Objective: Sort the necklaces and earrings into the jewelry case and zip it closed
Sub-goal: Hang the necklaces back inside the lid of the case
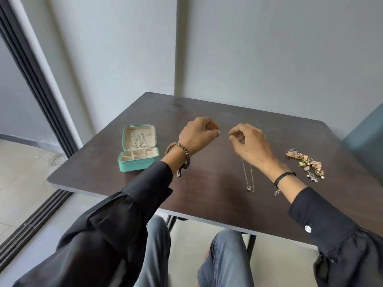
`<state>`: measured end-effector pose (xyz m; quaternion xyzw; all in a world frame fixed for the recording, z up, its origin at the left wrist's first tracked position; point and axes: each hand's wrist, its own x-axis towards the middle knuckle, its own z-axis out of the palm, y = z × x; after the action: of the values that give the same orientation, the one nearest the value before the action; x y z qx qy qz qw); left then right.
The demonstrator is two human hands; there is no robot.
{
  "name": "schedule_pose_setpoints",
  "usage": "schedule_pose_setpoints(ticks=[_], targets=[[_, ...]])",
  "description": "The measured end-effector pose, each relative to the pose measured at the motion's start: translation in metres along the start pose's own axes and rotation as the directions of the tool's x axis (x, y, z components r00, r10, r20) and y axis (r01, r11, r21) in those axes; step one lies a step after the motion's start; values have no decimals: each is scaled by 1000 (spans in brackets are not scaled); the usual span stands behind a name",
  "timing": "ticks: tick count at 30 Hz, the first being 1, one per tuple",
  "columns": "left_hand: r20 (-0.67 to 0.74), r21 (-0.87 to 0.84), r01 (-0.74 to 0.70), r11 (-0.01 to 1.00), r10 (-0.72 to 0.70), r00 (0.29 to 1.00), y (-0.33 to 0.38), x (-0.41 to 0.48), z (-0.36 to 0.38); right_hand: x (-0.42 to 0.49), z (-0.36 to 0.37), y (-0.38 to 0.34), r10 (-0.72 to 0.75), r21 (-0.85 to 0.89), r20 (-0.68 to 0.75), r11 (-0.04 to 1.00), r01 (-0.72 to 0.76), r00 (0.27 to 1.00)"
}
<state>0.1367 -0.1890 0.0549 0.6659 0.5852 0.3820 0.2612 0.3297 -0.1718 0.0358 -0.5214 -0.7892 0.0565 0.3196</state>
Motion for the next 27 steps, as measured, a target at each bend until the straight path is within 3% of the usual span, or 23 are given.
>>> schedule_pose_setpoints(ticks=[8,13,18,22,27], targets=[[146,102,34,994,-48,988,0,51,75,19,-8,80,165,-110,64,981,-157,984],[75,250,88,964,-110,991,-2,77,104,35,2,104,247,-144,165,964,-224,955],[28,488,31,872,-51,998,2,93,121,52,7,110,306,-201,211,943,-265,928],[9,507,45,861,-58,998,7,104,125,66,5,108,361,-252,229,919,-303,904],[75,559,-47,828,6,997,9,105,130,76,9,106,385,-327,278,899,-290,880]])
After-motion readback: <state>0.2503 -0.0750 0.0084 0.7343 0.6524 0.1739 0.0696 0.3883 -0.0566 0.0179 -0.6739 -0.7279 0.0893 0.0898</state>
